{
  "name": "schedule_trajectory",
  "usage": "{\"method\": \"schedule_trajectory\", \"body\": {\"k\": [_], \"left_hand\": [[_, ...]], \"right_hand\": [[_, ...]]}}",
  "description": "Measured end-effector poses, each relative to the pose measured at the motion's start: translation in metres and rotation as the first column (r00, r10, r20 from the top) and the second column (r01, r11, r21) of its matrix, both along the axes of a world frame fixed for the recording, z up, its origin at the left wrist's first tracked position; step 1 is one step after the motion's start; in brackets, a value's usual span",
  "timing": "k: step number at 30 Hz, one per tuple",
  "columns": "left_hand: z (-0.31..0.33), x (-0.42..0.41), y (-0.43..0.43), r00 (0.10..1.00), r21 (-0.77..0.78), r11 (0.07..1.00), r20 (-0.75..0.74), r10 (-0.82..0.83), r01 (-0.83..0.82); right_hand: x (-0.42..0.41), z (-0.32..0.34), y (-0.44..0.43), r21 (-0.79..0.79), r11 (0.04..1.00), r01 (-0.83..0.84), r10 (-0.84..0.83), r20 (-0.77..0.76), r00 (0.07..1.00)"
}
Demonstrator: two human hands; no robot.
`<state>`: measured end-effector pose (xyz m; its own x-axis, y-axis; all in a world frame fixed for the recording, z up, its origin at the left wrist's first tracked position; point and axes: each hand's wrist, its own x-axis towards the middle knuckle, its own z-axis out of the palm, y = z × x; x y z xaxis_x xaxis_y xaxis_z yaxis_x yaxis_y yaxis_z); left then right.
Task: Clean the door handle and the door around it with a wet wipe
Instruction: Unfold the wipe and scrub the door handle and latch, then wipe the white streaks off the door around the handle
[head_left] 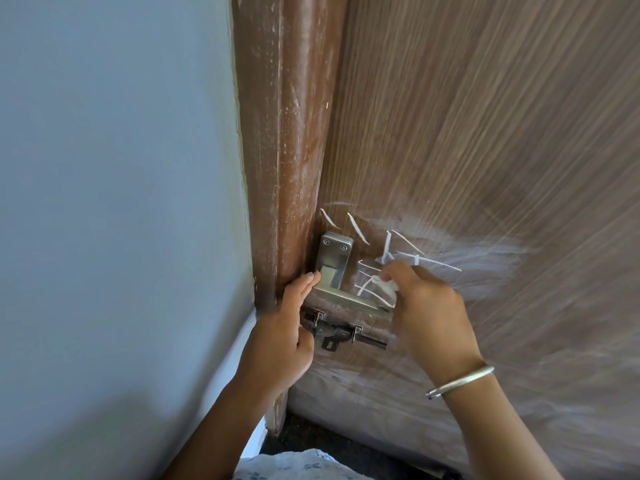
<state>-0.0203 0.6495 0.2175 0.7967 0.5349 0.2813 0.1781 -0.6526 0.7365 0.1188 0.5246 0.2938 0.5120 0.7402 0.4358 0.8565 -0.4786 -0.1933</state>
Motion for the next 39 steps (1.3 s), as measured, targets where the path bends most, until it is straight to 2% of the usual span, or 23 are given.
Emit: {"method": "schedule_trajectory", "body": {"k": [2, 5, 8, 10, 12, 19, 25, 32, 36, 39], "left_hand": [[0.0, 0.0, 0.0, 1.0, 0.019, 1.0, 0.004, 0.011, -0.011], [0.002, 0.0, 0.0, 0.998, 0.063, 0.997, -0.033, 0.049, -0.047], [0.003, -0.002, -0.002, 0.999, 0.125, 0.991, -0.027, 0.043, -0.039], [0.002, -0.002, -0.003, 1.0, 0.15, 0.989, -0.008, 0.014, -0.013], [0.001, -0.002, -0.003, 1.0, 0.175, 0.985, 0.001, 0.001, -0.001], [-0.005, 0.0, -0.004, 0.998, 0.162, 0.986, -0.043, 0.038, -0.03], [-0.006, -0.001, -0.002, 0.996, 0.136, 0.991, -0.082, 0.025, -0.013], [-0.005, 0.0, -0.002, 0.998, 0.143, 0.99, -0.067, 0.016, -0.006], [-0.009, 0.0, 0.0, 0.997, 0.14, 0.99, -0.074, 0.037, -0.026], [-0.008, 0.001, -0.001, 0.995, 0.122, 0.992, -0.082, 0.054, -0.043]], "right_hand": [[-0.004, 0.004, 0.003, 0.23, 0.97, -0.081, 0.076, 0.028, 0.997], [-0.014, 0.007, 0.021, 0.349, 0.909, -0.23, 0.179, 0.172, 0.969], [-0.017, 0.007, 0.048, 0.279, 0.898, -0.341, 0.235, 0.35, 0.907], [-0.014, 0.007, 0.064, 0.186, 0.918, -0.351, 0.233, 0.462, 0.855], [-0.01, 0.006, 0.074, 0.153, 0.93, -0.334, 0.219, 0.499, 0.839], [-0.016, -0.013, 0.074, 0.049, 0.991, -0.128, 0.083, 0.532, 0.843], [-0.024, -0.018, 0.072, -0.006, 0.999, -0.037, 0.035, 0.463, 0.886], [-0.024, 0.005, 0.081, 0.039, 0.999, -0.026, 0.008, 0.415, 0.91], [-0.035, -0.01, 0.075, -0.06, 0.998, -0.02, 0.043, 0.399, 0.916], [-0.036, -0.017, 0.072, -0.077, 0.997, -0.007, 0.035, 0.367, 0.929]]}}
